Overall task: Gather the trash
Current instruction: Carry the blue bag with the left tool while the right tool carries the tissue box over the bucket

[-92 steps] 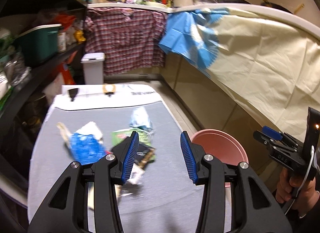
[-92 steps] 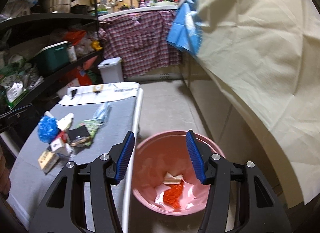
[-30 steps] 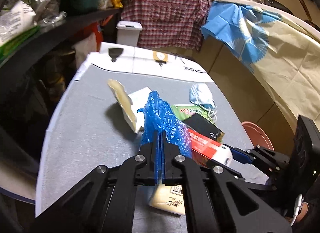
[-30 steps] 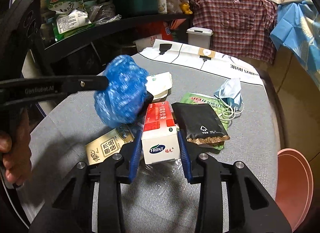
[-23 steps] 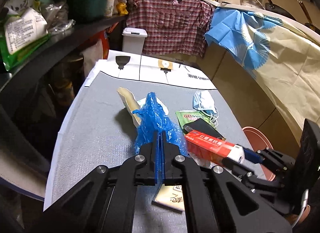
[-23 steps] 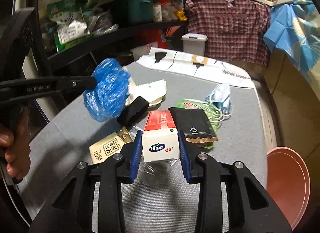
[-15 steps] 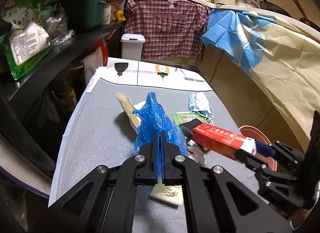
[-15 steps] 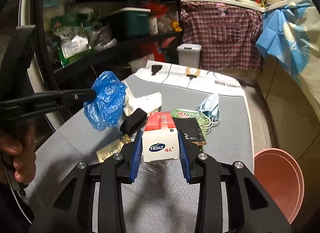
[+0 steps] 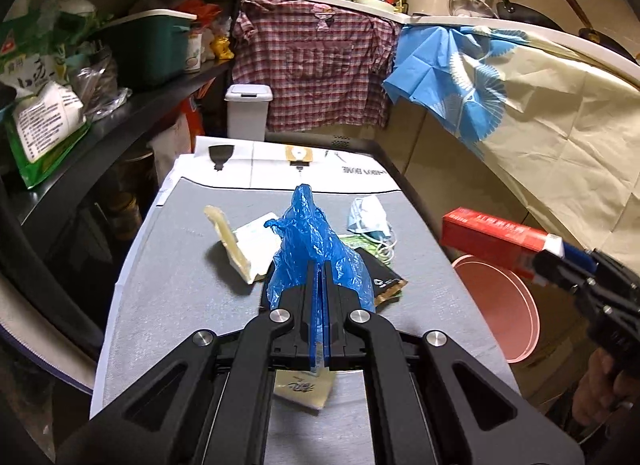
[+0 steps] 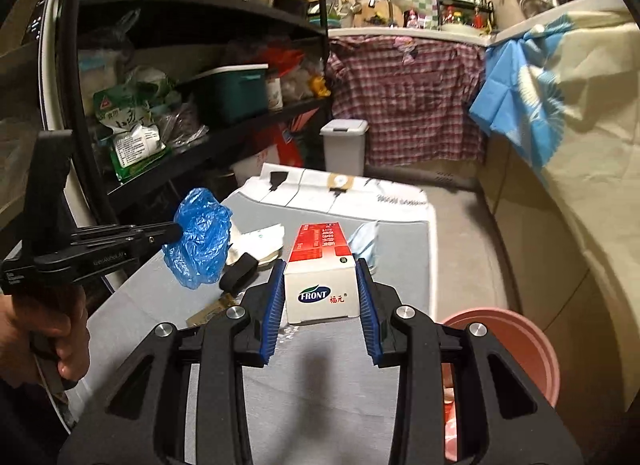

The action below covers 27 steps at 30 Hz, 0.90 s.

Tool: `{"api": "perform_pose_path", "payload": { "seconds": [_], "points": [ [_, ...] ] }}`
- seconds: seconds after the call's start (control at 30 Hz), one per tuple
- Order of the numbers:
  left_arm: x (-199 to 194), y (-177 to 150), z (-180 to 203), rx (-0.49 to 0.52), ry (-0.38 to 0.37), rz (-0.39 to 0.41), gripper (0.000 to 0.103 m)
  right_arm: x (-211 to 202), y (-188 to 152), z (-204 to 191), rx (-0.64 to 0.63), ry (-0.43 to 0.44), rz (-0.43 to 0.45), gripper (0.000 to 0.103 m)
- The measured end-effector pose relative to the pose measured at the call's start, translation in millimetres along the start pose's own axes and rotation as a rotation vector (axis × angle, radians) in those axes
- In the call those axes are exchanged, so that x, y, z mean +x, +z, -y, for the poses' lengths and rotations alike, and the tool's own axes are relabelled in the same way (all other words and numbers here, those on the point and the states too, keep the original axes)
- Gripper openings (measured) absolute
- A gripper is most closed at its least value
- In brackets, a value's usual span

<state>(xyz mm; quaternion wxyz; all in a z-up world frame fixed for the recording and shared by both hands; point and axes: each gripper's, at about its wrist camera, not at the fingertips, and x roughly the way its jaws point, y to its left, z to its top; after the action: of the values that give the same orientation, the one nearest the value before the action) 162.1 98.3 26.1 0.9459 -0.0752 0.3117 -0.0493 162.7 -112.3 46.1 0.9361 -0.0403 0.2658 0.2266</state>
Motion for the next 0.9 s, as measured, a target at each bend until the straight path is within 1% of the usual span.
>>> {"api": "perform_pose_path", "payload": {
  "seconds": [0.1, 0.43, 0.57, 0.7, 0.8, 0.9],
  "points": [
    [0.5, 0.9, 7.8, 0.013, -0.009, 0.002, 0.002, -11.7, 2.5, 9.7, -0.009, -0.022, 0.013, 0.035],
    [6.1, -0.8, 33.8, 0.054, -0.033, -0.005, 0.002, -40.3, 6.3, 51.5, 0.025, -0.113, 0.066, 0.035],
    [8.8, -1.4, 41.8, 0.064, -0.037, -0.011, 0.002, -45.0, -0.6, 68.2, 0.043, -0.155, 0.070, 0.035],
    [13.1, -3.5, 49.5, 0.079, -0.041, -0.018, 0.002, -48.5, -9.6, 90.1, 0.097, -0.190, 0.072, 0.035],
    [16.8, -3.8, 55.5, 0.085, -0.044, -0.025, 0.002, -47.0, -19.4, 105.8, 0.138, -0.210, 0.058, 0.035],
    [20.1, -3.9, 62.6, 0.093, -0.052, -0.029, 0.002, -45.7, -26.3, 116.2, 0.148, -0.238, 0.047, 0.035]
  ]
}}
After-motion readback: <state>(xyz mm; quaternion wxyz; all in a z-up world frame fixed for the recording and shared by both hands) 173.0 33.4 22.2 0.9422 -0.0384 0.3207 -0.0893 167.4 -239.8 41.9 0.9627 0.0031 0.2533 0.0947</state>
